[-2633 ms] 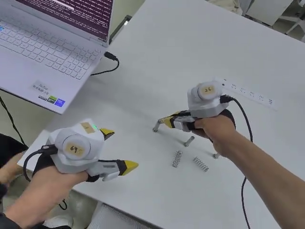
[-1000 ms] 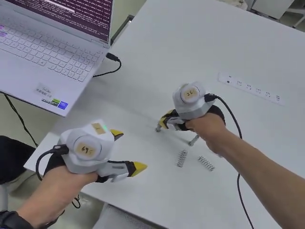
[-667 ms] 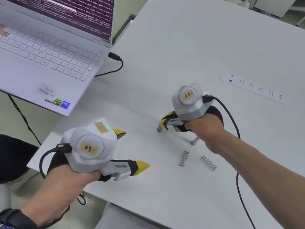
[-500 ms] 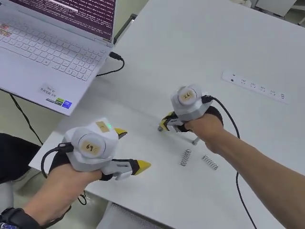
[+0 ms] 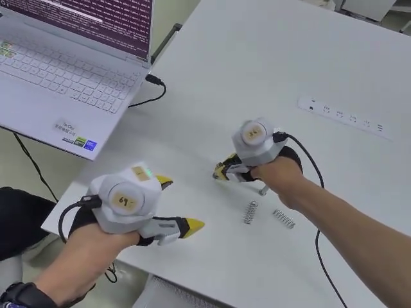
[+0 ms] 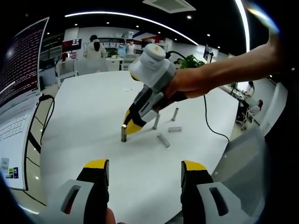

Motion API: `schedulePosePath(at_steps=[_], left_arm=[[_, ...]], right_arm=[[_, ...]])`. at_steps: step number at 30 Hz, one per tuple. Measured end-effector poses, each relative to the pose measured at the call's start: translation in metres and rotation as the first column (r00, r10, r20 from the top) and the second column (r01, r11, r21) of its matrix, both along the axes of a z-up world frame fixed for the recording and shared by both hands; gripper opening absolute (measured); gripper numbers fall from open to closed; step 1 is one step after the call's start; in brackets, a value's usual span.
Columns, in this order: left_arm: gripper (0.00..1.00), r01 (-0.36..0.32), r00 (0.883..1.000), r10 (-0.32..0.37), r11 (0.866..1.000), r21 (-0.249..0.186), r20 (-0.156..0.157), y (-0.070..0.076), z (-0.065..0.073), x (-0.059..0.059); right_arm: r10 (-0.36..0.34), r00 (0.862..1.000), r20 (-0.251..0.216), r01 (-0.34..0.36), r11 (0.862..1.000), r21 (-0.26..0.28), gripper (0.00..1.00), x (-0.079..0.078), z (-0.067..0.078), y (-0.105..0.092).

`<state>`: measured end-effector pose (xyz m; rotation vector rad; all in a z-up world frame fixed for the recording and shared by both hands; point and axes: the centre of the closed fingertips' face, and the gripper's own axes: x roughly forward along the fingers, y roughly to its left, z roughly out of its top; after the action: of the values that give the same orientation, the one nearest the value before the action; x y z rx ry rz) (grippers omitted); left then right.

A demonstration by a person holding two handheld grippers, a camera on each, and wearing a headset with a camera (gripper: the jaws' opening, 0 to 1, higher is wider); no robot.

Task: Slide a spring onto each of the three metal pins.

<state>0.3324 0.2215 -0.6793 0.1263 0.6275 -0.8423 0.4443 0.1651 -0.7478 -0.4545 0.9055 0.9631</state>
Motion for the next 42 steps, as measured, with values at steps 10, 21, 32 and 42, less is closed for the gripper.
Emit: schedulePosePath(at_steps=[10, 21, 32, 42], left_arm=[[0.58, -0.012, 1.0, 0.012, 1.0, 0.006, 0.008, -0.002, 0.006, -0.001], [0.58, -0.047, 0.998, 0.047, 0.999, 0.002, 0.029, 0.001, 0.018, 0.001], [0.57, -0.072, 0.997, 0.072, 0.997, 0.006, 0.041, 0.008, 0.025, 0.001], [0.57, -0.071, 0.996, 0.071, 0.997, 0.002, 0.051, 0.006, 0.032, 0.007]], right_arm=[[-0.072, 0.997, 0.001, 0.071, 0.993, 0.092, 0.23, -0.015, 0.02, -0.022], [-0.142, 0.989, 0.027, 0.138, 0.981, 0.134, 0.26, -0.028, 0.036, -0.05], [-0.199, 0.979, 0.034, 0.19, 0.966, 0.175, 0.29, -0.044, 0.048, -0.07], [-0.244, 0.968, 0.063, 0.227, 0.952, 0.204, 0.33, -0.062, 0.059, -0.094]])
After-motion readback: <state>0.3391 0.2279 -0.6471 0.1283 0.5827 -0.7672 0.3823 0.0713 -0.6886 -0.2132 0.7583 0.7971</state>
